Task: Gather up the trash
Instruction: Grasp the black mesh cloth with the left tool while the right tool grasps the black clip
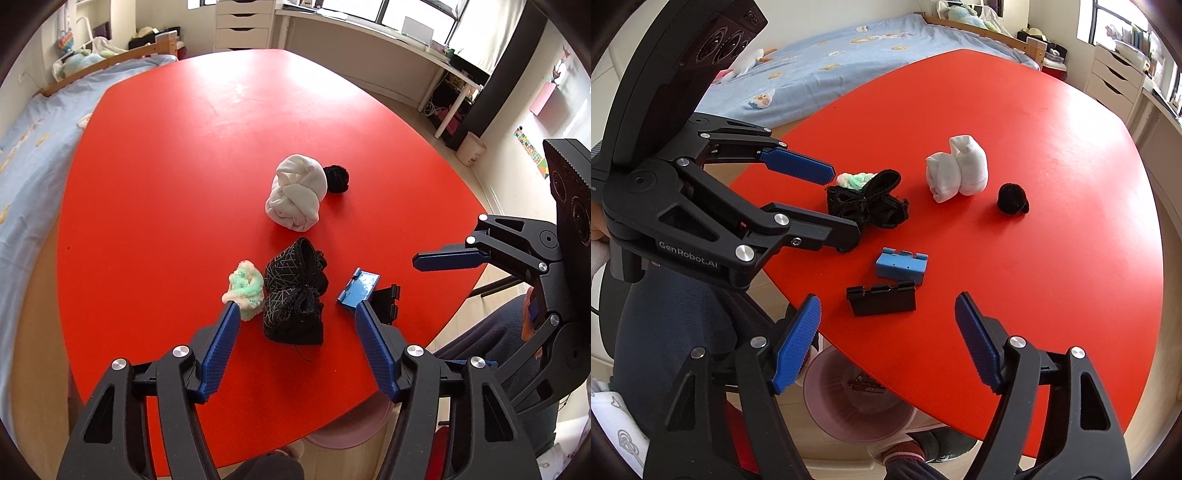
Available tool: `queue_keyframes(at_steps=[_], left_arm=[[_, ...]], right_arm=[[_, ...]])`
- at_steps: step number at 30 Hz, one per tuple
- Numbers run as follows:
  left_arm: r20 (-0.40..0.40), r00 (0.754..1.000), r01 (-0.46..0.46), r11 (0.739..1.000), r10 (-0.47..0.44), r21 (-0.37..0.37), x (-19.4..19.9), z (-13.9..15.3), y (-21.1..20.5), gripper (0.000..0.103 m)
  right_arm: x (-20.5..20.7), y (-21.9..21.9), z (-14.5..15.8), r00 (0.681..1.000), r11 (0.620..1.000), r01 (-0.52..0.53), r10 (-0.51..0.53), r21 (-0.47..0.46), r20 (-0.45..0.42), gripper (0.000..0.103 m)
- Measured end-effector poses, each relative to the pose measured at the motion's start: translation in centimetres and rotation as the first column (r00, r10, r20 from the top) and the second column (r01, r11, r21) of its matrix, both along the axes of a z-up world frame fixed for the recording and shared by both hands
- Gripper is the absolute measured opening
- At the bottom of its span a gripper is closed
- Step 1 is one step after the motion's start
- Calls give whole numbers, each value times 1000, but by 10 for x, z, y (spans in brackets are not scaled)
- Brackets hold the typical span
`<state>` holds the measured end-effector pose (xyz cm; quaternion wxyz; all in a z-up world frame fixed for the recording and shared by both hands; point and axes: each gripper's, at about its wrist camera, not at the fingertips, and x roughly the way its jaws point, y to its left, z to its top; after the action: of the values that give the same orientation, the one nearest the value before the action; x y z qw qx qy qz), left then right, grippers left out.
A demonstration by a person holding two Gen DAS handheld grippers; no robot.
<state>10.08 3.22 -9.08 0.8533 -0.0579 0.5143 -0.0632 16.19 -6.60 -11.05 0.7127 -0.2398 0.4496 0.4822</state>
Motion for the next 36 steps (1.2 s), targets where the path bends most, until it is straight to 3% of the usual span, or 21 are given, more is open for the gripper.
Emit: queue_keyframes(at_steps=[10,19,36], left_arm=[[-5,1000,11,1000,-11,16,5,-2,-3,46],[-15,1000,8,1000,-8,25,8,-2,0,31],[3,1000,0,1000,0,26,5,2,1,24]], right_arm=[[2,5,-6,1000,1000,-10,9,-7,-17,63],[4,11,-12,1000,1000,-16,15,-23,-28,41],[2,0,-8,1000,1000,20,-20,-5,-7,40]])
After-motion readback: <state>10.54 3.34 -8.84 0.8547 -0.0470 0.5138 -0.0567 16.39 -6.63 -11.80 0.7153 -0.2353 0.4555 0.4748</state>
